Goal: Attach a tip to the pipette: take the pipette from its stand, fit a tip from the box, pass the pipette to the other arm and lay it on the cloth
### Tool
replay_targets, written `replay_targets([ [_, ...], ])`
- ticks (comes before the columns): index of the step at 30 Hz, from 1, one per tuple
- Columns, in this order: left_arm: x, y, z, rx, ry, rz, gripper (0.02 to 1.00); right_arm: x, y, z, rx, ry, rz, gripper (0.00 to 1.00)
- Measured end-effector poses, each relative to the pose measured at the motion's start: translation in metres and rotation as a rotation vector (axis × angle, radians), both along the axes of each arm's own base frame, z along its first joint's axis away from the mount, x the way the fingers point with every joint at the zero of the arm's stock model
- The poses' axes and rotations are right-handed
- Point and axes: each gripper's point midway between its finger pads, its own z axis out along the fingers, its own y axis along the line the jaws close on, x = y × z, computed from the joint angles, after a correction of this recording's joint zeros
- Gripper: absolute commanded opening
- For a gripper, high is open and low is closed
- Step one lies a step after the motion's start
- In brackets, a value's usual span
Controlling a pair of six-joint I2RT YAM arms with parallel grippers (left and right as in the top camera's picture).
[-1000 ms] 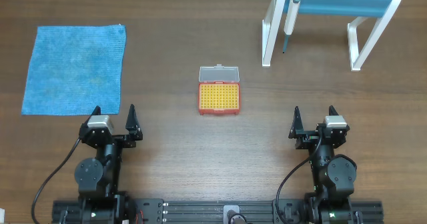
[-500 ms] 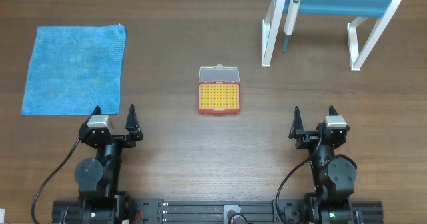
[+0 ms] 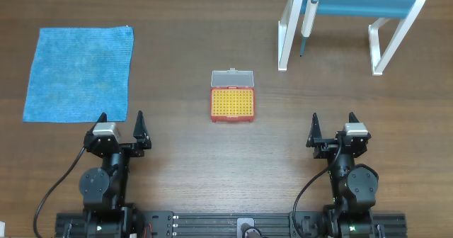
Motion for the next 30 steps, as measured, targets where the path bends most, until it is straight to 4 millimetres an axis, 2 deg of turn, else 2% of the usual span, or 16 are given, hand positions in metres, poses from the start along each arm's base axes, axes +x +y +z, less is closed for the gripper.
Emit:
replay_targets([
  [12, 0.0, 0.0, 0.0, 0.0, 0.0, 0.0, 0.882, 0.0, 0.0, 0.0, 0.0, -0.002, 0.0, 0.866],
  [14, 0.0, 0.0, 0.0, 0.0, 0.0, 0.0, 0.882, 0.001, 0.0, 0.007, 0.002, -0.028, 0.0, 0.866],
  [16, 0.0, 0.0, 0.0, 0.0, 0.0, 0.0, 0.884, 0.004, 0.0, 0.022, 0.005, -0.088, -0.001, 0.866],
  [18, 0.0, 0.0, 0.0, 0.0, 0.0, 0.0, 0.882, 0.01, 0.0, 0.024, 0.005, -0.083, 0.0, 0.866],
  [20, 0.0, 0.0, 0.0, 0.0, 0.0, 0.0, 0.882, 0.026, 0.001, 0.021, 0.005, -0.025, 0.0, 0.866],
  [24, 0.0, 0.0, 0.0, 0.0, -0.001, 0.0, 0.882, 0.079, 0.005, 0.058, 0.013, -0.094, 0.005, 0.866],
  [26, 0.0, 0.0, 0.001, 0.0, -0.002, 0.0, 0.882, 0.105, 0.012, 0.058, 0.013, -0.105, 0.02, 0.866],
  [28, 0.0, 0.0, 0.0, 0.0, -0.001, 0.0, 0.882, 0.133, 0.02, 0.049, 0.013, -0.091, 0.037, 0.866],
  [30, 0.0, 0.0, 0.0, 0.0, -0.001, 0.0, 0.882, 0.15, 0.022, 0.041, 0.013, -0.078, 0.041, 0.866],
])
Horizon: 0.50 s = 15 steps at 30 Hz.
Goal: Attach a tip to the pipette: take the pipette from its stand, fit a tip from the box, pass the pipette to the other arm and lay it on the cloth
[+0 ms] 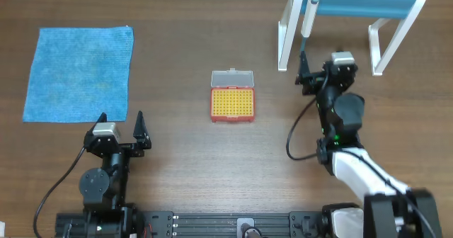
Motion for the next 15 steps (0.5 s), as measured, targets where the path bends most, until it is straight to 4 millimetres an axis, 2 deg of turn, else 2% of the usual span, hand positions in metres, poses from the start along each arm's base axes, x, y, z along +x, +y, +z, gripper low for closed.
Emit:
replay_targets([
  [10, 0.0, 0.0, 0.0, 0.0, 0.0, 0.0, 0.882, 0.055, 0.004, -0.005, -0.002, 0.015, -0.001, 0.866],
  [15, 0.0, 0.0, 0.0, 0.0, 0.0, 0.0, 0.882, 0.069, 0.003, -0.009, -0.002, 0.021, -0.017, 0.862],
])
